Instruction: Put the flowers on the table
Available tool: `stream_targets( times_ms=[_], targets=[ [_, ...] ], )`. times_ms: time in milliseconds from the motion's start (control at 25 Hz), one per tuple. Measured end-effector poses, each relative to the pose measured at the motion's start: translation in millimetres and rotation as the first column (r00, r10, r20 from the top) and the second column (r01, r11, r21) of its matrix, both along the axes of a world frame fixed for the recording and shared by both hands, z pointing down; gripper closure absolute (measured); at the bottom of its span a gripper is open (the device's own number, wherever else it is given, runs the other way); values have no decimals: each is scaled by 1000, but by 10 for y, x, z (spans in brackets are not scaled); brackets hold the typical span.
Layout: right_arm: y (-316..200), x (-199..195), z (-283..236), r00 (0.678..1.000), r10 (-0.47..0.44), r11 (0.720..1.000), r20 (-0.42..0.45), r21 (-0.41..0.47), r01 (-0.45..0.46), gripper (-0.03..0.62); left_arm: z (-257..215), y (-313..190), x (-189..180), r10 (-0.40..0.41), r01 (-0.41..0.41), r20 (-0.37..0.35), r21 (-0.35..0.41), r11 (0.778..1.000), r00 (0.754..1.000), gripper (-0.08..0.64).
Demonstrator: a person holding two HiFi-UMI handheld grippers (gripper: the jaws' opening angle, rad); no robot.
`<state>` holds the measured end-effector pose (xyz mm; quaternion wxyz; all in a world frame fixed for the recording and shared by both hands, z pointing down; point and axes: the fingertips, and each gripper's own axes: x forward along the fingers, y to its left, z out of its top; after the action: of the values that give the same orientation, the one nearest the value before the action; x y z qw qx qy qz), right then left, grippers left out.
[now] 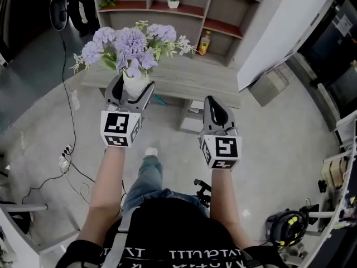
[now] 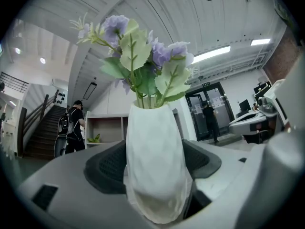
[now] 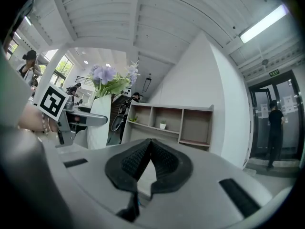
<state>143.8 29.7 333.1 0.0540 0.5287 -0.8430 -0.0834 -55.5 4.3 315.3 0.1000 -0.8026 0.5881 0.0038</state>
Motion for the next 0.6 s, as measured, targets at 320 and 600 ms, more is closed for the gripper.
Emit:
stream_targets(
  times_ms=[320, 600],
  targets=[
    [-63, -1, 24, 1000, 11, 1000, 4, 18, -11, 577, 29, -55, -11, 12, -12, 11, 20, 1000, 1000, 193],
    [-241, -54, 46, 1000, 12, 1000, 9, 12, -12, 577, 21, -214, -29, 28, -29, 18, 37, 999, 999, 193]
  ],
)
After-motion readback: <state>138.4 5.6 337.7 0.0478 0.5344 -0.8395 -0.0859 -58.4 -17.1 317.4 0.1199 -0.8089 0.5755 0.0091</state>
